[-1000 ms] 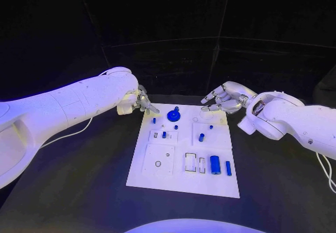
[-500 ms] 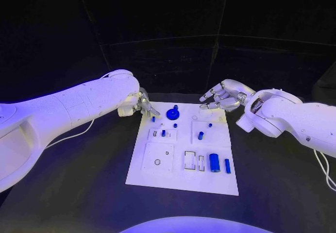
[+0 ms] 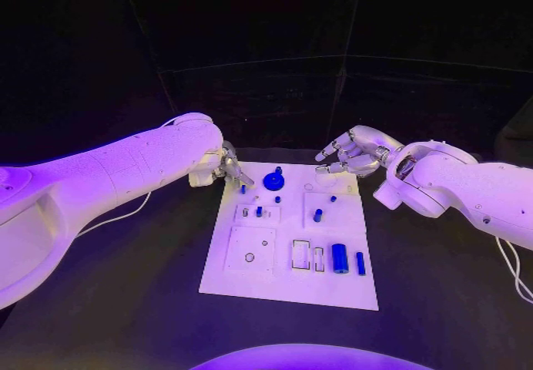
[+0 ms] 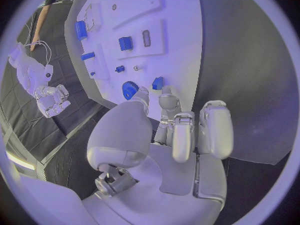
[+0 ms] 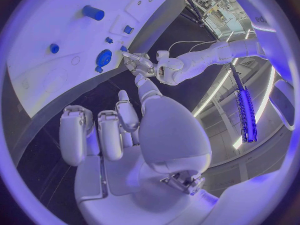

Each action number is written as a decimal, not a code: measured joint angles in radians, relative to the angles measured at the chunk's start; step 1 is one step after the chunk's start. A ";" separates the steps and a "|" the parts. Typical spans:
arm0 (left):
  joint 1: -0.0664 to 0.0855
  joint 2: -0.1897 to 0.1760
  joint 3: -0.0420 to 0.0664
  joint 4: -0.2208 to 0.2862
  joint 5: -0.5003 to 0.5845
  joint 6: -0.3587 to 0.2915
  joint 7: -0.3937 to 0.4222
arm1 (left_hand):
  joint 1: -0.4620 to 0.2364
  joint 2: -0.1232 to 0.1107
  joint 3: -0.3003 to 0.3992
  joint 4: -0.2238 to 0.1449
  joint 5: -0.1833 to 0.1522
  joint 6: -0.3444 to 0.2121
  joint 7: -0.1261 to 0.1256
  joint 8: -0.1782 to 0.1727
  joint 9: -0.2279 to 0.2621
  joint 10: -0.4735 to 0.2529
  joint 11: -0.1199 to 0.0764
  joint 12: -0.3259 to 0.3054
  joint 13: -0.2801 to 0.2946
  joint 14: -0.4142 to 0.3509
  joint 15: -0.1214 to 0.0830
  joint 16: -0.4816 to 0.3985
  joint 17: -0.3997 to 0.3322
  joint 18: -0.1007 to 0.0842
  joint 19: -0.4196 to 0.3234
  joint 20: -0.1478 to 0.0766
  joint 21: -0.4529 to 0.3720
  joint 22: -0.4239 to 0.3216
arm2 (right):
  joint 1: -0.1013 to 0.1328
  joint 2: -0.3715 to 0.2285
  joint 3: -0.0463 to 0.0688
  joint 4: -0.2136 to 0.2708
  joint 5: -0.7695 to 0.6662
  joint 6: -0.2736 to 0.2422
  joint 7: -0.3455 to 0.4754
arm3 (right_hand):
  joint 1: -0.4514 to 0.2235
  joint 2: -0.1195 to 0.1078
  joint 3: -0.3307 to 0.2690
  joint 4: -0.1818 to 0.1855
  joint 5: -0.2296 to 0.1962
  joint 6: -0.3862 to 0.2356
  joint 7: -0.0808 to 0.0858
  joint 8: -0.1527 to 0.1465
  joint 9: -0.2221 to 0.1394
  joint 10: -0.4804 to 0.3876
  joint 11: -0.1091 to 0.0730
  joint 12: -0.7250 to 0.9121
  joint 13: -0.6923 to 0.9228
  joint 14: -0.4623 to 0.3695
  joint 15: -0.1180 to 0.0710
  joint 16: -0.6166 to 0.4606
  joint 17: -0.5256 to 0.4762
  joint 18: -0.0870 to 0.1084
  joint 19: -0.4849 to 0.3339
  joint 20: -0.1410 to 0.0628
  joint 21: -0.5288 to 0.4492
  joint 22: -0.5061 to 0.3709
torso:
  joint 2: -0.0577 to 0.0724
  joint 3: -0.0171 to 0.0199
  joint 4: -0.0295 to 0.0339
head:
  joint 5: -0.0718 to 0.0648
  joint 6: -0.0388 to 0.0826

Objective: Assemble the parts on the task board

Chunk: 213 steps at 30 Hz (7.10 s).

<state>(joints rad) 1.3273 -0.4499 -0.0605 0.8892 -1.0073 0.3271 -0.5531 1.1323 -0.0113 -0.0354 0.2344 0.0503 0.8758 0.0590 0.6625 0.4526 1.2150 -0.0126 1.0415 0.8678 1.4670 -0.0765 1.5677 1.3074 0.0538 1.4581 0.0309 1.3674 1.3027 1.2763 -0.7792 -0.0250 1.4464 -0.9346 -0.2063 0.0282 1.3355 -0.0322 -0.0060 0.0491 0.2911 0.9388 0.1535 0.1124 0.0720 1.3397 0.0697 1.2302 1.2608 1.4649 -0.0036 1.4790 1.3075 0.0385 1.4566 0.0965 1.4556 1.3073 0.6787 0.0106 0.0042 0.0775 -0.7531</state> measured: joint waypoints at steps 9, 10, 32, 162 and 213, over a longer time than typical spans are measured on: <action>-0.003 0.006 0.000 -0.004 0.000 0.002 0.004 | 0.011 0.010 -0.003 -0.003 0.000 0.004 0.004 0.000 -0.002 0.000 0.000 0.000 0.000 0.000 0.000 0.000 0.000 0.000 0.000 0.000 0.000 0.001 | 0.000 0.001 0.000 -0.003 0.000 0.001 0.000 | -0.004 0.004 0.000 0.000 0.000 0.000 0.000 0.000 0.000 0.000 0.000 0.000 0.000 0.000 0.000 0.000 0.000 0.000 0.000 0.000 0.000 0.000 | 0.000 0.0004 0.0000 | 0.001 -0.002; -0.003 0.006 0.000 -0.005 0.000 0.002 0.004 | 0.011 0.010 -0.003 -0.003 0.000 0.004 0.004 0.000 -0.002 0.000 0.000 0.000 0.000 0.000 0.000 0.000 0.000 0.000 0.000 0.000 0.000 0.001 | 0.000 0.002 0.000 -0.004 0.000 0.001 0.000 | -0.004 0.004 0.000 0.000 0.000 0.000 0.000 0.000 0.000 0.000 0.000 0.000 0.000 0.000 0.000 0.000 0.000 0.000 0.000 0.000 0.000 0.000 | 0.000 0.0005 0.0000 | 0.001 -0.002; -0.005 0.011 0.000 -0.014 -0.001 0.010 0.007 | 0.063 0.035 0.004 -0.035 0.000 0.007 0.000 0.000 -0.014 0.000 0.000 0.004 -0.006 0.000 0.000 0.000 0.000 0.000 0.000 0.000 0.000 0.002 | 0.000 0.002 0.000 -0.004 0.000 0.003 0.000 | -0.004 0.004 0.000 0.000 0.000 0.000 0.000 0.000 0.000 0.000 0.000 0.000 0.000 0.000 0.000 0.000 0.000 0.000 0.000 0.000 0.000 0.000 | 0.000 0.0006 0.0001 | 0.001 -0.004; -0.066 -0.260 -0.058 0.495 -0.074 -0.294 0.025 | 0.047 -0.031 0.530 -0.199 -0.005 0.013 -0.015 0.043 -0.037 0.059 -0.016 0.043 0.008 -0.002 -0.009 0.000 0.000 0.000 0.004 -0.004 0.004 0.005 | 0.000 -0.004 0.000 -0.005 0.000 0.011 0.008 | -0.004 0.004 0.000 0.000 0.000 0.000 0.000 0.004 0.000 0.000 0.000 0.000 0.000 0.000 0.000 -0.004 0.000 0.000 0.000 0.000 -0.004 0.000 | -0.007 0.0019 0.0149 | 0.019 -0.018; -0.072 -0.280 -0.062 0.481 -0.023 -0.367 0.042 | -0.157 -0.122 0.195 -0.062 -0.003 -0.049 0.008 0.057 -0.038 -0.089 0.006 -0.114 -0.220 0.000 -0.003 0.000 0.000 0.000 0.003 -0.010 -0.012 0.005 | 0.000 -0.004 0.000 -0.008 0.000 0.010 0.007 | -0.008 0.008 -0.003 0.003 0.000 0.000 0.000 0.003 -0.001 0.000 0.000 0.000 -0.003 0.000 0.000 -0.007 0.000 0.000 -0.004 -0.004 -0.008 0.000 | -0.008 0.0007 0.0157 | 0.010 -0.021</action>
<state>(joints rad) 1.2550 -0.7299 -0.1229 1.3704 -1.0307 -0.0403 -0.5107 0.9749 -0.1332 0.1601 0.1727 0.0472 0.8272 0.0674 0.7197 0.4148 1.1264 -0.0069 0.9272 0.6475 1.4666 -0.0793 1.5677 1.3073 0.0540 1.4614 0.0205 1.3552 1.3074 1.2762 -0.7836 -0.0251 1.4388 -0.9345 -0.1959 0.0356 1.3275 -0.0242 -0.0093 0.0524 0.2911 0.9388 0.1535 0.1159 0.0712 1.3397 0.0697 1.2303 1.2575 1.4649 -0.0036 1.4715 1.3077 0.0384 1.4528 0.0927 1.4471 1.3073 0.6710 0.0113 0.0199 0.0873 -0.7743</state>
